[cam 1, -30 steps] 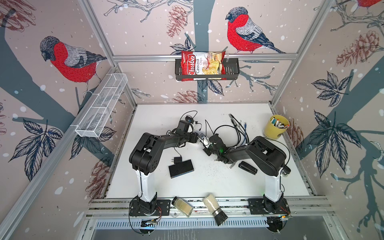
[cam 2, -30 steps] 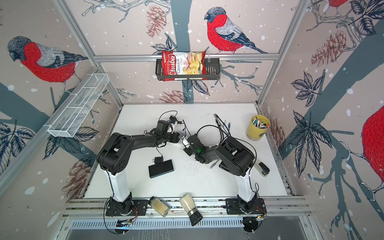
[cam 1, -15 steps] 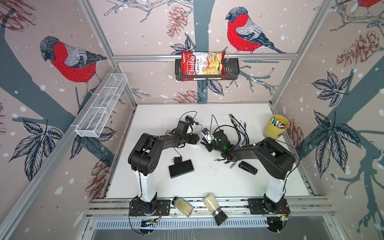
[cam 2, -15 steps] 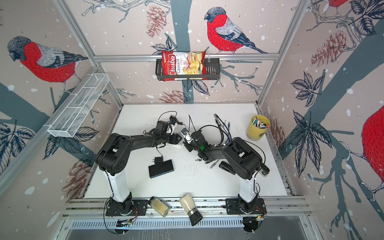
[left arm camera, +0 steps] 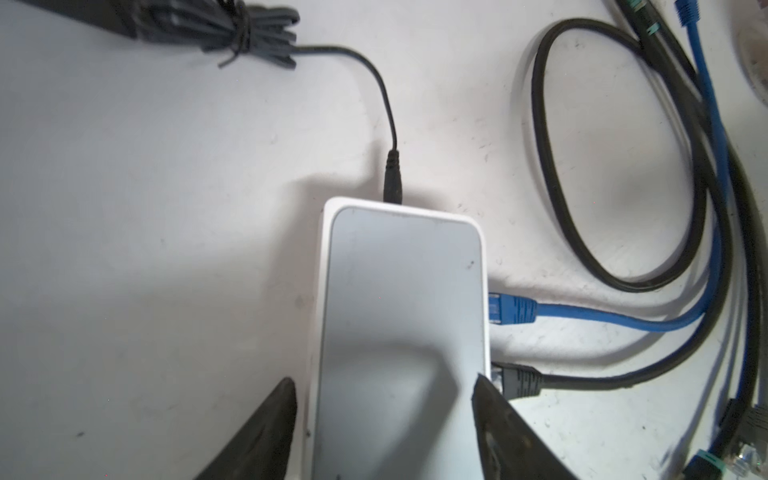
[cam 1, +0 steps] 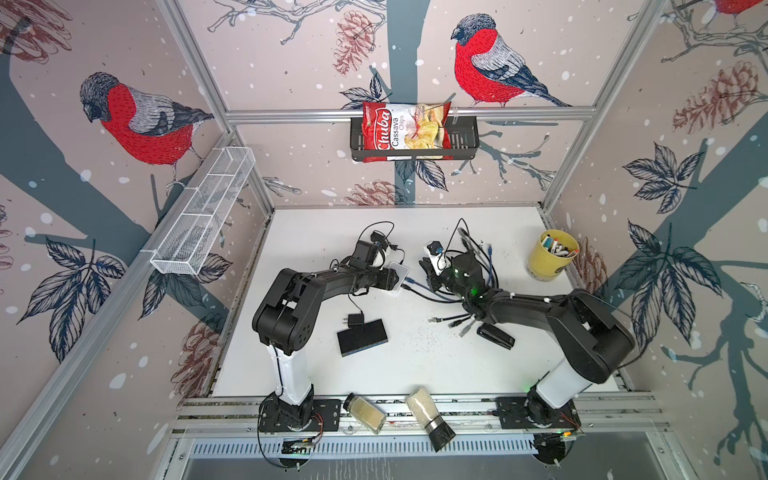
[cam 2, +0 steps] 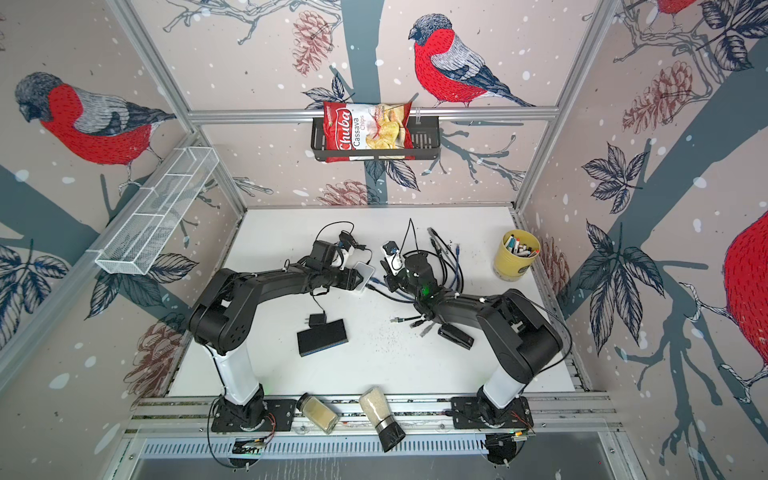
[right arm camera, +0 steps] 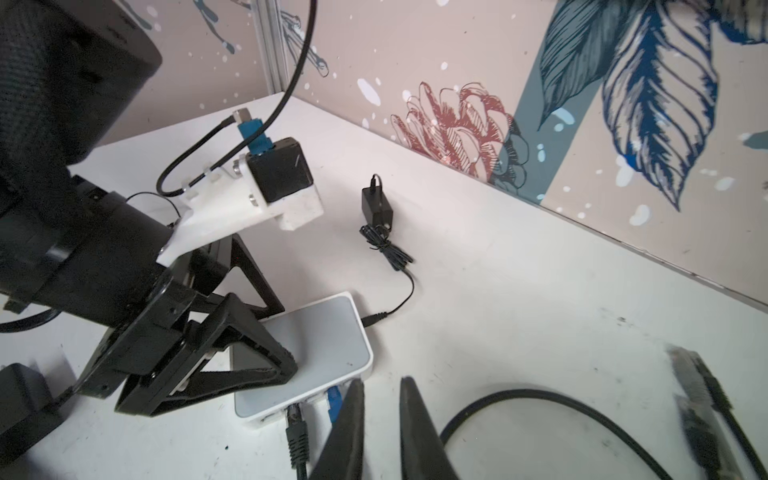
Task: Insert the plug into the switch port
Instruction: 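Release the black plug and raise the right gripper away from the router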
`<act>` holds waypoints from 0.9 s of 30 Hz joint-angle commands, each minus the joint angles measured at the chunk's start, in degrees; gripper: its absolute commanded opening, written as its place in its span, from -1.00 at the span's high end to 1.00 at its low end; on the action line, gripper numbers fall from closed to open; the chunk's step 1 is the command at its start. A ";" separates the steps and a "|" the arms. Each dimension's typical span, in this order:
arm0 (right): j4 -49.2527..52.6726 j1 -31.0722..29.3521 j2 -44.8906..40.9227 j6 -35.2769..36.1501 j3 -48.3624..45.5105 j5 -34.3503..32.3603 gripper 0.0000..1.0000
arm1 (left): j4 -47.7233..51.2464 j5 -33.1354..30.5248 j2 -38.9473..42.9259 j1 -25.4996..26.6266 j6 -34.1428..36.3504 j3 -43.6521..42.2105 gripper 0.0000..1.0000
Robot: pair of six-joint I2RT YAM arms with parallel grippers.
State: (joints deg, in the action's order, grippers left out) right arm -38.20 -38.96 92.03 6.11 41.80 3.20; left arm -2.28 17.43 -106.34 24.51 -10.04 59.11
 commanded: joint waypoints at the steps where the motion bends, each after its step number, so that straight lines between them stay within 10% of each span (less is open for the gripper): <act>1: 1.40 0.29 -3.81 -0.68 -0.89 -2.01 0.64 | 1.31 -0.20 1.43 0.00 0.73 0.85 -0.40; 10: 4.67 0.38 -16.35 -0.66 -4.03 -5.88 0.57 | 7.57 -3.91 1.26 3.37 2.36 4.64 -0.62; 12: 5.16 0.38 -19.49 -0.53 -5.01 -6.45 0.55 | 10.51 -7.79 -0.46 5.29 3.03 6.90 -0.94; 27: 8.49 0.46 -30.24 0.29 -9.63 -9.10 0.44 | 20.24 -23.95 -4.69 8.36 0.92 14.04 -0.95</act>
State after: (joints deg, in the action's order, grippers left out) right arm -29.69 -38.50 62.17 6.13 32.45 -5.41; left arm 16.03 -3.79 -111.50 32.71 -8.99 72.49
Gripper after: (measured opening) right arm 0.279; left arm 0.977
